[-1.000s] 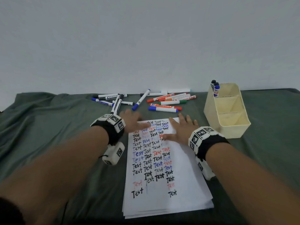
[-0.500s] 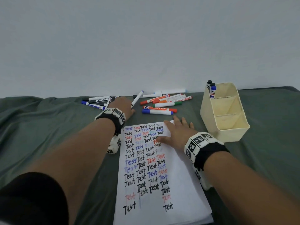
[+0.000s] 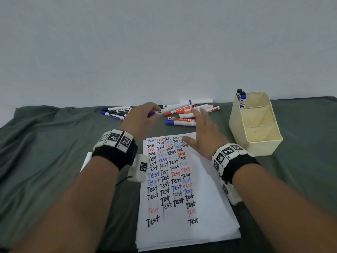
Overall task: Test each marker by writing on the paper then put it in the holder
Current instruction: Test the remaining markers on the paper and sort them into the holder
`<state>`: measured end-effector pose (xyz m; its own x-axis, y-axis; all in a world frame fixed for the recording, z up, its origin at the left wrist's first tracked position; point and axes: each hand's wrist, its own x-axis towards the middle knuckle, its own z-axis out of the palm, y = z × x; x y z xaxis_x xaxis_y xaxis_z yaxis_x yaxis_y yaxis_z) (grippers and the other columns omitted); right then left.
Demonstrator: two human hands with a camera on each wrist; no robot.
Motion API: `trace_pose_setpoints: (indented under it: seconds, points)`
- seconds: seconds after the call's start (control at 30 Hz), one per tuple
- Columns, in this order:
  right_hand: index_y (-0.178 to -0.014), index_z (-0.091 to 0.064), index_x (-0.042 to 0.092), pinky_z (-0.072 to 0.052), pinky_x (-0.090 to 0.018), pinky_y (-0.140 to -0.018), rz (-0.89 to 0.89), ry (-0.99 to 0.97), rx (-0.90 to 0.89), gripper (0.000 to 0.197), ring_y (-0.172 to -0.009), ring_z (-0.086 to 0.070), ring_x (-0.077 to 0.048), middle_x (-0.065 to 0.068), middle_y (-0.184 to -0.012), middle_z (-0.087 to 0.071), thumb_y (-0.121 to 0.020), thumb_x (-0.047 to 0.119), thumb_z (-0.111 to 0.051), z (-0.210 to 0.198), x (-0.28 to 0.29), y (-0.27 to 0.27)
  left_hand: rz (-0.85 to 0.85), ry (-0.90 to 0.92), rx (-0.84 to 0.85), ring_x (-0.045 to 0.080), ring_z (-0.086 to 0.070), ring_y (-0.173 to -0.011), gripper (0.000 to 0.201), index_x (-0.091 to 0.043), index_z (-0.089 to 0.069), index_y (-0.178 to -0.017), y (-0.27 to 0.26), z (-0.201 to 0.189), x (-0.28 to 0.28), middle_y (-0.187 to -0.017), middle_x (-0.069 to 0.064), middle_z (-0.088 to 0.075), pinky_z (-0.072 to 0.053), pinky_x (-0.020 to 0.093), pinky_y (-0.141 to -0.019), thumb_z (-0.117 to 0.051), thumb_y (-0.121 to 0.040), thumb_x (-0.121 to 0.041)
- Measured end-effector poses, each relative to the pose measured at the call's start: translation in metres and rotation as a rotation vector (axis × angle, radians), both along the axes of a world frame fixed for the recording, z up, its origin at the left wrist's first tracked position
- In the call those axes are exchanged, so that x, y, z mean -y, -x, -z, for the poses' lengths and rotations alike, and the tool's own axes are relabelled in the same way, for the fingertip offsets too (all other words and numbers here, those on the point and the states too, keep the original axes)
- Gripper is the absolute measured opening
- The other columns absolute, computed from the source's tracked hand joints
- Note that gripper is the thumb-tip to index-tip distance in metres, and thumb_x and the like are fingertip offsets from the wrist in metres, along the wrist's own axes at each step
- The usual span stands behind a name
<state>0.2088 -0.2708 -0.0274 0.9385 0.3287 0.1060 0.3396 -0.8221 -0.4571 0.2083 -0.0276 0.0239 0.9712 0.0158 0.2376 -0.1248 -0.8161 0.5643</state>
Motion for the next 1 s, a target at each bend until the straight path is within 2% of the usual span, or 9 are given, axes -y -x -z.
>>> trace_pose_setpoints:
  seconds: [0.1,0.2,0.27,0.33,0.53,0.7,0.8,0.9,1.0]
  points:
    - [-0.161,-0.004,0.025,-0.024,-0.054,-0.123,-0.019,-0.03,0.343,0.101,-0.155,-0.01,-0.033,-0.008,-0.169,0.004,-0.09,0.045,-0.072,-0.003,0.003,0.005,0.074,0.039,-0.018,-0.002,-0.054,-0.06,0.016,-0.036,-0.06,-0.111,0.022,0.002,0.014,-0.089,-0.014,-0.059,-0.038,0.011,-0.047,-0.053,-0.1,-0.028]
    - [-0.159,-0.028,0.024,-0.023,-0.049,-0.124,-0.102,0.027,0.356,0.075,-0.154,-0.015,-0.034,-0.009,-0.166,-0.021,-0.096,0.039,-0.066,-0.01,0.002,0.006,0.156,0.03,-0.029,-0.001,-0.049,-0.052,0.017,-0.027,-0.06,-0.112,0.038,0.011,0.028,-0.077,-0.008,-0.053,-0.033,0.014,-0.045,-0.047,-0.102,-0.023]
    - [-0.142,-0.055,0.023,-0.038,-0.038,-0.108,-0.172,0.081,0.255,0.042,-0.135,-0.043,-0.031,-0.004,-0.14,-0.054,-0.102,0.036,-0.059,-0.013,0.0,0.004,0.194,-0.027,-0.031,0.005,-0.049,-0.056,0.016,-0.022,-0.059,-0.108,0.044,0.017,0.035,-0.078,-0.005,-0.053,-0.033,0.018,-0.05,-0.044,-0.103,-0.023]
    - [-0.118,-0.066,0.021,-0.043,-0.036,-0.087,-0.182,0.12,0.198,0.024,-0.108,-0.053,-0.024,-0.001,-0.113,-0.064,-0.104,0.036,-0.054,-0.016,-0.003,0.004,0.224,-0.121,-0.043,0.008,-0.048,-0.063,0.016,-0.02,-0.056,-0.101,0.048,0.02,0.039,-0.083,-0.002,-0.054,-0.033,0.028,-0.057,-0.043,-0.104,-0.027]
    - [-0.101,-0.062,0.025,-0.037,-0.034,-0.075,-0.194,0.239,0.102,0.02,-0.093,-0.043,-0.016,0.001,-0.1,-0.057,-0.105,0.04,-0.05,-0.02,-0.006,0.004,0.234,-0.322,-0.098,0.018,-0.052,-0.073,0.02,-0.023,-0.056,-0.108,0.046,0.028,0.032,-0.081,-0.006,-0.054,-0.033,0.033,-0.061,-0.042,-0.105,-0.037]
    - [-0.097,-0.064,0.018,-0.042,-0.036,-0.073,-0.217,0.253,0.024,0.026,-0.091,-0.054,-0.02,0.001,-0.092,-0.058,-0.105,0.039,-0.051,-0.023,-0.008,0.004,0.214,-0.298,-0.176,0.017,-0.062,-0.077,0.026,-0.033,-0.058,-0.116,0.039,0.036,0.026,-0.078,-0.01,-0.06,-0.041,0.03,-0.064,-0.045,-0.101,-0.049]
    - [-0.095,-0.063,0.019,-0.046,-0.035,-0.072,-0.171,0.244,0.026,0.026,-0.088,-0.058,-0.021,0.0,-0.091,-0.061,-0.105,0.04,-0.05,-0.023,-0.006,0.005,0.07,-0.31,-0.216,0.006,-0.061,-0.078,0.074,-0.043,-0.049,-0.129,0.034,0.034,0.011,-0.095,-0.017,-0.064,-0.045,0.027,-0.067,-0.05,-0.071,-0.089]
    - [-0.089,-0.055,0.023,-0.043,-0.034,-0.067,-0.13,0.222,0.024,0.026,-0.084,-0.058,-0.021,0.003,-0.087,-0.058,-0.106,0.041,-0.049,-0.021,-0.005,0.006,-0.046,-0.239,-0.326,0.009,-0.061,-0.076,0.132,-0.043,0.003,-0.151,0.036,0.034,-0.005,-0.093,-0.01,-0.055,-0.044,0.028,-0.06,-0.049,-0.046,-0.103]
    - [-0.093,-0.056,0.023,-0.041,-0.033,-0.067,-0.128,0.226,0.003,0.024,-0.083,-0.058,-0.02,0.001,-0.092,-0.061,-0.106,0.041,-0.047,-0.021,-0.005,0.006,-0.045,-0.196,-0.342,0.007,-0.054,-0.062,0.092,-0.037,-0.005,-0.148,0.035,0.039,-0.016,-0.077,-0.005,-0.053,-0.035,0.028,-0.054,-0.056,-0.081,-0.075]
